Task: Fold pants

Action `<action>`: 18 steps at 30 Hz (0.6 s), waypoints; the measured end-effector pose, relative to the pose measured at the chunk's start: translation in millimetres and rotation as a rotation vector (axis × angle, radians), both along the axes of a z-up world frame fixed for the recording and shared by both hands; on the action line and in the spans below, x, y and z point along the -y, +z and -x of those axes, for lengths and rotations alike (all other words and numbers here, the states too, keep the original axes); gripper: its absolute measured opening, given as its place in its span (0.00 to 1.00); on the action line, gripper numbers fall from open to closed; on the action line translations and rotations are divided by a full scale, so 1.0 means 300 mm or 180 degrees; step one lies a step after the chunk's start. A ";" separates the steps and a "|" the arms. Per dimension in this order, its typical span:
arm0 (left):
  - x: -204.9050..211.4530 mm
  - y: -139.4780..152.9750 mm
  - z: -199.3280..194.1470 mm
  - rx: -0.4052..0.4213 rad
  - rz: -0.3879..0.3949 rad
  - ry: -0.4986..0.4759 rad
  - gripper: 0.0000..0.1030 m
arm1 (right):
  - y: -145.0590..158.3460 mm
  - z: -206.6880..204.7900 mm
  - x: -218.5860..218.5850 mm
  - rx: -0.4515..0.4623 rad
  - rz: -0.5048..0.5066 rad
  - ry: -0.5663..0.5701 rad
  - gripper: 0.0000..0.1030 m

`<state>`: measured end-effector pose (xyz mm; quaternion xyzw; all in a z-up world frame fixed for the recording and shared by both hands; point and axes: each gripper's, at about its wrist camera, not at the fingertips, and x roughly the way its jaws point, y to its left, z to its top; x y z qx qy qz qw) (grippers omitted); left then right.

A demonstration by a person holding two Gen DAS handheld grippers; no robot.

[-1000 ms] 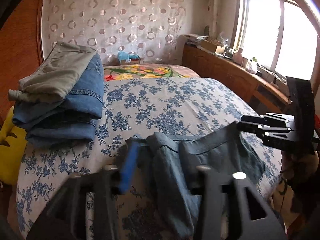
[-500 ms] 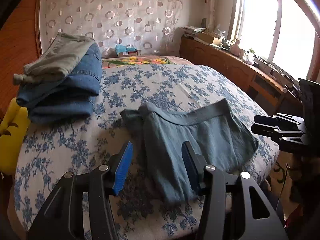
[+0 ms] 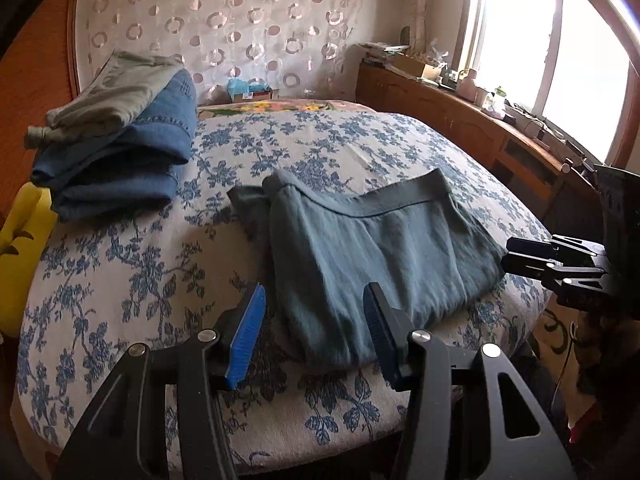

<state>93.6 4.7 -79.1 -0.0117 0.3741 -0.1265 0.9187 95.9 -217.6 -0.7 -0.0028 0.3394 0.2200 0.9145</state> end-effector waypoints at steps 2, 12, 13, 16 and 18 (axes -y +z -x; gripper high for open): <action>-0.001 -0.009 0.004 -0.0023 -0.0005 0.0004 0.51 | -0.006 0.003 -0.003 -0.0010 -0.0004 0.0006 0.42; -0.014 -0.065 0.011 -0.0140 0.0010 0.0030 0.51 | -0.018 -0.003 -0.028 -0.0001 -0.0042 0.0057 0.28; -0.013 -0.067 0.010 -0.0138 0.0007 0.0029 0.51 | -0.019 -0.004 -0.029 -0.0001 -0.0042 0.0058 0.26; -0.012 -0.071 0.010 -0.0145 -0.0002 0.0030 0.51 | -0.021 -0.002 -0.028 -0.0006 -0.0034 0.0075 0.14; -0.013 -0.075 0.011 -0.0149 0.0003 0.0029 0.51 | -0.020 0.005 -0.024 0.0011 -0.0022 0.0092 0.06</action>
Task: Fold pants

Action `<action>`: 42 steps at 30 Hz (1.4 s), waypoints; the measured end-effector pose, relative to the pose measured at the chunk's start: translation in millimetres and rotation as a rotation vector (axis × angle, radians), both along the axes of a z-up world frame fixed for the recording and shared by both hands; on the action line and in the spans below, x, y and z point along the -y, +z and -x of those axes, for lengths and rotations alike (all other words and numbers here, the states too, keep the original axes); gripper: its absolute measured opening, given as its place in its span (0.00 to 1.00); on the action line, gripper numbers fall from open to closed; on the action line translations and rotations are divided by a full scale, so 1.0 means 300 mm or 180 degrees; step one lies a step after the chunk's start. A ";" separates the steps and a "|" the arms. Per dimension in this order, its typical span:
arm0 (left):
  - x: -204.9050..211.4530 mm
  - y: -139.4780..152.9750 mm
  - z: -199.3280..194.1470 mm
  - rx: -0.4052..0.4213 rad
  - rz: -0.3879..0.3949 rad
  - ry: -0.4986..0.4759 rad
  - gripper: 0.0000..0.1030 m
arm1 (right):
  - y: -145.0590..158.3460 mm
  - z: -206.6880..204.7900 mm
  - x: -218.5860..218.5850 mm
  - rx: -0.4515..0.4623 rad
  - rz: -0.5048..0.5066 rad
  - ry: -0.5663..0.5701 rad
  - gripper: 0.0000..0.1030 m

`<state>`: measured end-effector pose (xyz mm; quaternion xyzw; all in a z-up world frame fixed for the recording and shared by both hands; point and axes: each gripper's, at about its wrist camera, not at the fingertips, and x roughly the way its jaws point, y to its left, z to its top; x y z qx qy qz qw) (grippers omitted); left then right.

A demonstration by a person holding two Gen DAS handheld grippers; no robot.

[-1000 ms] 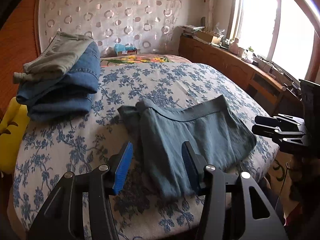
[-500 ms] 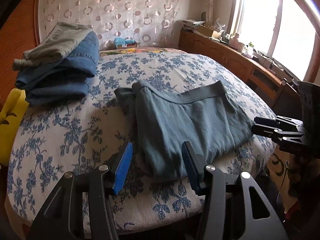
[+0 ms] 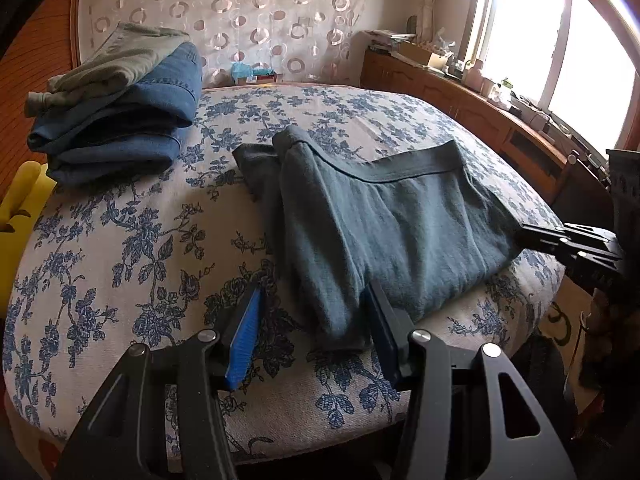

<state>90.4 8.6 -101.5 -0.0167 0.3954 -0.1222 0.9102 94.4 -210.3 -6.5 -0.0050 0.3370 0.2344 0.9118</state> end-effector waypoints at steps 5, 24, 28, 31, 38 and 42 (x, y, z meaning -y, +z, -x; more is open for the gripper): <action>-0.004 -0.003 0.003 -0.0001 0.0025 0.0005 0.51 | 0.005 0.022 0.025 0.0051 0.0055 -0.0088 0.04; 0.011 0.071 0.048 0.0203 0.0170 -0.0138 0.07 | -0.031 0.009 0.022 -0.0054 0.0001 -0.0090 0.04; 0.020 0.098 0.089 0.0232 0.0109 -0.0152 0.07 | -0.015 0.031 0.013 -0.0014 0.0079 -0.0033 0.04; 0.019 0.100 0.103 0.0198 0.0108 -0.0158 0.07 | -0.004 0.054 0.010 0.0010 0.0110 0.0007 0.04; 0.019 0.086 0.096 0.0111 0.0078 -0.0135 0.08 | 0.003 0.077 0.023 0.0006 0.0086 0.0029 0.04; 0.025 0.094 0.090 0.0125 0.0052 -0.0138 0.18 | 0.025 0.089 0.028 0.0037 0.0074 0.0012 0.04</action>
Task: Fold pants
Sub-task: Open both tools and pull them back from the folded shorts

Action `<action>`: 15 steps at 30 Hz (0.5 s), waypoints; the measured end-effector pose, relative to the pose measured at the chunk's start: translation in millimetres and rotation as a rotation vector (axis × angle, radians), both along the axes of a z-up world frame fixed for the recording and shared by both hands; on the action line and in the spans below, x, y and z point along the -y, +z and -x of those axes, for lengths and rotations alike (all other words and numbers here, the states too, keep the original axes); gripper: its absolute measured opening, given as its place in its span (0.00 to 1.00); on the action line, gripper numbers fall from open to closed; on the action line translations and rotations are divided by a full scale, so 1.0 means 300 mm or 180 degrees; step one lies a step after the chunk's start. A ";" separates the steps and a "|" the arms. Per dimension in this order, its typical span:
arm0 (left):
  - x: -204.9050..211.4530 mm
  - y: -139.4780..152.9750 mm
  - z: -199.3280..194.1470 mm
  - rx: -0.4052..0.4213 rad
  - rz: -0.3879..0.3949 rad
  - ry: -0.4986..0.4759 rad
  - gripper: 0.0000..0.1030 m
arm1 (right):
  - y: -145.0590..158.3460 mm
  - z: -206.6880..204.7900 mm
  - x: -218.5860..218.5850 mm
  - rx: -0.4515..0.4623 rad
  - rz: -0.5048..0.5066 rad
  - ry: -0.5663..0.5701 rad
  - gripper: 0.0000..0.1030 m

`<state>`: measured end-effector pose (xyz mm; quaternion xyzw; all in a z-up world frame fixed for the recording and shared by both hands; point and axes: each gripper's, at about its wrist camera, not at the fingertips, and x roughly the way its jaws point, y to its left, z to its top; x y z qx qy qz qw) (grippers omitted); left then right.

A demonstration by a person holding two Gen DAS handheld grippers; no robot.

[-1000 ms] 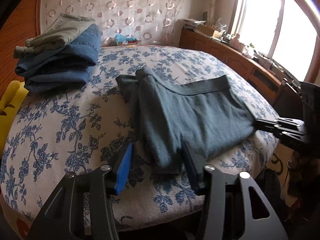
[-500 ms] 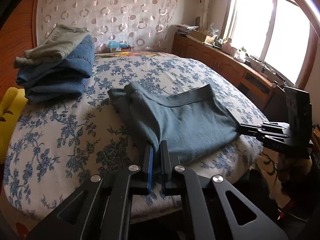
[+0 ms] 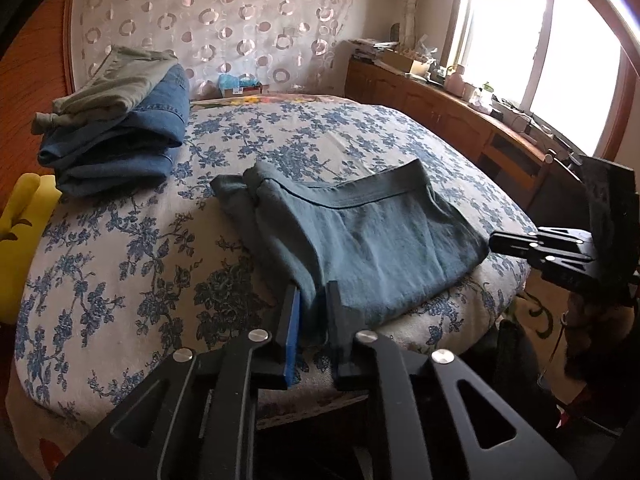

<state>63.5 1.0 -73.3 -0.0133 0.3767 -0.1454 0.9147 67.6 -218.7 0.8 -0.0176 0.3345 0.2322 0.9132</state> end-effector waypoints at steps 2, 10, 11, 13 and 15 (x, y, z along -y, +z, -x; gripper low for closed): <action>-0.002 0.008 0.003 0.0020 0.0006 0.0001 0.23 | 0.013 0.007 0.006 0.0023 -0.0024 -0.0002 0.04; -0.020 0.024 -0.012 0.0102 -0.0013 0.0089 0.53 | 0.034 0.018 0.000 0.0078 -0.0023 -0.0033 0.04; -0.021 0.024 -0.019 0.0106 -0.0023 0.0100 0.64 | 0.033 0.016 -0.002 0.0074 -0.0022 -0.0038 0.06; -0.023 0.026 -0.027 0.0130 -0.0034 0.0104 0.78 | 0.029 0.009 -0.007 0.0077 -0.0010 -0.0051 0.11; -0.024 0.029 -0.040 0.0146 -0.0032 0.0111 0.81 | 0.030 0.001 -0.011 0.0071 -0.0016 -0.0059 0.15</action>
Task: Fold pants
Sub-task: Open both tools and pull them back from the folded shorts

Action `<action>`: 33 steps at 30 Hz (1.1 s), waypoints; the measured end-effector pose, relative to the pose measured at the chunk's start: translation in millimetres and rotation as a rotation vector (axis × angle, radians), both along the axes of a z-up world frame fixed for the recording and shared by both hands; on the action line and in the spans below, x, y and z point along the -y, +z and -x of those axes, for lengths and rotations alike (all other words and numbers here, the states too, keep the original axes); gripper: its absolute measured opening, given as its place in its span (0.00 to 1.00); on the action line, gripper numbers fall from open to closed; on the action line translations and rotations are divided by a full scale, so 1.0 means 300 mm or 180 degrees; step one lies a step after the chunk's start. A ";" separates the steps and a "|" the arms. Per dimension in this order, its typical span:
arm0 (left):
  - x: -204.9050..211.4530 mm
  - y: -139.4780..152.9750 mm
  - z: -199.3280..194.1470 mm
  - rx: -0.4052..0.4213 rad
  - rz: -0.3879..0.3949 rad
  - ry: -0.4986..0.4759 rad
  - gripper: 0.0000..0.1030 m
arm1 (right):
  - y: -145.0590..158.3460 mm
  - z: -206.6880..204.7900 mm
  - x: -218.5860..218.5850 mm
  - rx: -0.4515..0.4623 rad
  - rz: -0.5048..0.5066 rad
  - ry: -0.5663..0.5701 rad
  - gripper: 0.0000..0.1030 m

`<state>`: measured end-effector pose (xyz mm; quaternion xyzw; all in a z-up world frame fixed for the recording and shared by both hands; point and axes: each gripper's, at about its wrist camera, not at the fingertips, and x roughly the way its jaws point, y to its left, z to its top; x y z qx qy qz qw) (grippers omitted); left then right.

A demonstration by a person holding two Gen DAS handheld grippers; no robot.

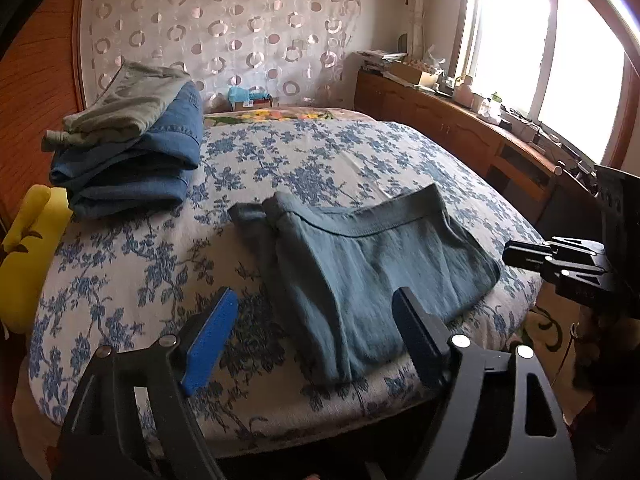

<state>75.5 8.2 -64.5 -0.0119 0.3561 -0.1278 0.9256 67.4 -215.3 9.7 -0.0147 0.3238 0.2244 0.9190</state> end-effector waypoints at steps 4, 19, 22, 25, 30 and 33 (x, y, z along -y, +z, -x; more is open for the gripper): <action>-0.003 0.003 -0.036 -0.0002 -0.0017 0.0032 0.81 | 0.004 -0.028 -0.010 0.0025 0.0023 -0.0029 0.42; -0.037 -0.005 -0.187 -0.0097 0.0056 0.0119 0.81 | -0.018 -0.222 -0.052 -0.0189 0.0012 -0.0039 0.48; -0.050 -0.007 -0.226 -0.0121 0.0079 0.0118 0.81 | -0.030 -0.260 -0.060 -0.0237 0.0007 -0.0043 0.48; -0.055 -0.017 -0.263 -0.0142 0.0058 0.0114 0.81 | -0.042 -0.292 -0.061 -0.0284 -0.0008 -0.0077 0.48; -0.063 -0.050 -0.310 -0.0225 0.0060 0.0098 0.81 | -0.060 -0.333 -0.066 -0.0346 -0.0053 -0.0126 0.48; -0.065 -0.078 -0.334 -0.0297 0.0062 0.0076 0.81 | -0.059 -0.341 -0.072 -0.0332 -0.0041 -0.0126 0.48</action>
